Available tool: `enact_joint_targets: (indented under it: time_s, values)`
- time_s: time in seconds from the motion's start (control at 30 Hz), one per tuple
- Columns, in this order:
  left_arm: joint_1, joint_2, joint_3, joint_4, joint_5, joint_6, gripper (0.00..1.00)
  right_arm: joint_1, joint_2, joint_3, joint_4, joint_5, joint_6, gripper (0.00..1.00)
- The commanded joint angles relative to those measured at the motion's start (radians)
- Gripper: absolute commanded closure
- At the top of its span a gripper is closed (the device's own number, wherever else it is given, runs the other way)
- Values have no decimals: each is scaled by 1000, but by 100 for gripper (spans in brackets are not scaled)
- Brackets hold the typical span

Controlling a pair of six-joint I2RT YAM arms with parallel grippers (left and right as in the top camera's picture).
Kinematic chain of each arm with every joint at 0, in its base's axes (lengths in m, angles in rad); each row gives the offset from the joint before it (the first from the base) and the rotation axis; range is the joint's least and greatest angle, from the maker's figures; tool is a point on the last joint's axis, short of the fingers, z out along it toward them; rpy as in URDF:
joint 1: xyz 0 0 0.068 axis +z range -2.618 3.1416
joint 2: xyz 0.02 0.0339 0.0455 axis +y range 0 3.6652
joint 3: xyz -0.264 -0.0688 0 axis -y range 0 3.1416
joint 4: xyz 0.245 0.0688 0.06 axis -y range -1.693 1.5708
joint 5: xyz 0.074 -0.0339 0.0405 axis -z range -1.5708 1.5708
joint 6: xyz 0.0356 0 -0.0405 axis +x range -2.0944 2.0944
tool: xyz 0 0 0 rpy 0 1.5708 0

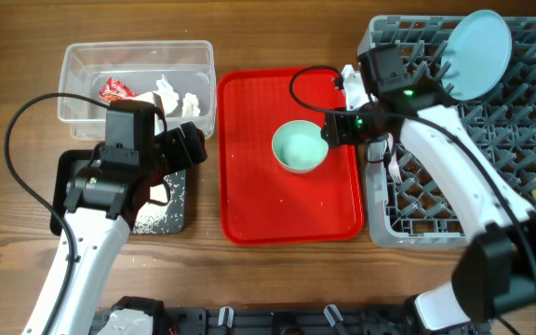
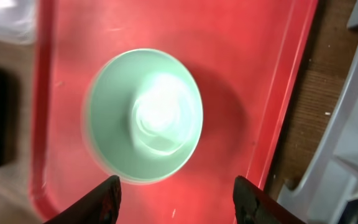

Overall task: Sort waste into correct bins and load items into the dishwasher rack
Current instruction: 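Retract the left gripper and grasp the green bowl rim with the right gripper, then carry the green bowl into the rack beside the blue plate with the right gripper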

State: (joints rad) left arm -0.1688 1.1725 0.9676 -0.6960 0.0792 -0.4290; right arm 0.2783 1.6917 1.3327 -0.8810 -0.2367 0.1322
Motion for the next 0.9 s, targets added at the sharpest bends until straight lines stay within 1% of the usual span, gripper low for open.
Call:
enact_joint_targets:
  time_s: [0.0, 0.1, 0.27, 0.3, 0.37, 0.4, 0.5, 0.53, 0.57, 0.73, 0.87]
  values:
    - [5, -5, 3, -1, -2, -6, 11, 5, 87, 14, 21, 51, 81, 42]
    - [5, -5, 3, -1, -2, -6, 10, 13, 162, 14, 27, -6, 80, 46]
    - [5, -5, 3, -1, -2, -6, 9, 37, 246, 14, 40, -10, 79, 48]
    - [5, -5, 3, -1, -2, -6, 9, 43, 263, 14, 42, -3, 79, 52]
    - [5, -5, 3, -1, -2, -6, 9, 43, 274, 14, 43, 4, 81, 66]
    - [5, -5, 3, -1, -2, -6, 9, 43, 274, 14, 43, 3, 82, 71]
    - [5, -5, 3, -1, -2, -6, 9, 36, 261, 23, 42, 9, 89, 82]
    - [5, -5, 3, -1, -2, -6, 9, 31, 249, 31, 34, 21, 89, 92]
    - [5, -5, 3, -1, -2, -6, 9, 27, 238, 38, 29, 31, 89, 96]
    - [5, -5, 3, -1, -2, -6, 9, -3, 113, 75, 11, 146, 73, 96]
    - [5, -5, 3, 0, -2, -6, 9, -32, -29, 101, 19, 326, 47, 96]
